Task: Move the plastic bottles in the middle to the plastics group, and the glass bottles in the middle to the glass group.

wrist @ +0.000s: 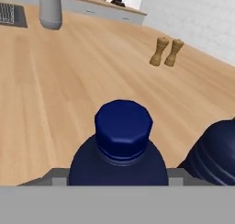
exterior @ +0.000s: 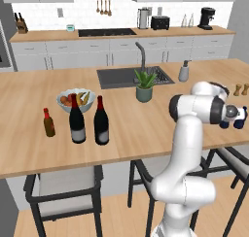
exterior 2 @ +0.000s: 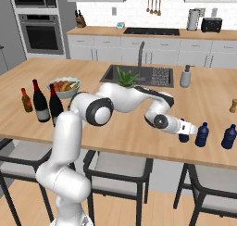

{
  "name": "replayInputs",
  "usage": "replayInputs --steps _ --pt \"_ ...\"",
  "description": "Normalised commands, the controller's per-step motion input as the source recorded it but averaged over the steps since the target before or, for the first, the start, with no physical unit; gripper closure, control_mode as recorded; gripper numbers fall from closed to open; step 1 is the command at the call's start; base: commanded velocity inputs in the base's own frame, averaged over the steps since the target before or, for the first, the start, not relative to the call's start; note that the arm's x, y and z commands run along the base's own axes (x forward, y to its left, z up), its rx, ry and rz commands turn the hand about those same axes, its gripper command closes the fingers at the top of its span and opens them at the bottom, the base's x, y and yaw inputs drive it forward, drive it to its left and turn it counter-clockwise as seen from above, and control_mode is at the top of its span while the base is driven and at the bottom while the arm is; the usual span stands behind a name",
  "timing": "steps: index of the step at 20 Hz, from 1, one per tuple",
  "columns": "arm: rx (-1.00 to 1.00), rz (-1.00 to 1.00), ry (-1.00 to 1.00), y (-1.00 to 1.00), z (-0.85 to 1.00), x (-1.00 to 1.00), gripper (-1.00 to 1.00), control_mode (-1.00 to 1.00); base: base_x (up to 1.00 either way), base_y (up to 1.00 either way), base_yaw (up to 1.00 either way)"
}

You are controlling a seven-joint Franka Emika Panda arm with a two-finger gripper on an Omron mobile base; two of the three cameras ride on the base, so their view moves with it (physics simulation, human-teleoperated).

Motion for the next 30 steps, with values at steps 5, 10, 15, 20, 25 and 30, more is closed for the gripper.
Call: replayInputs --steps 5,10,15,20,25,30 --pt "0.1 0.0 0.19 -0.17 -0.04 0.32 1.0 -1.0 0.0 0.0 0.0" --pt "0.15 0.04 0.19 -0.37 -0.22 0.13 1.0 -1.0 0.0 0.0 0.0" --pt "0.12 0.08 0.07 -0.11 -0.35 0.01 1.0 -1.0 0.0 0.0 0.0" --pt "0.06 0.08 0.0 0.0 -0.4 -0.05 1.0 -1.0 0.0 0.0 0.0" --pt "0.01 0.07 0.0 0.0 -0.44 -0.23 1.0 -1.0 0.0 0.0 0.0" --pt "0.0 0.05 -0.03 -0.06 -0.42 -0.31 1.0 -1.0 0.0 0.0 0.0"
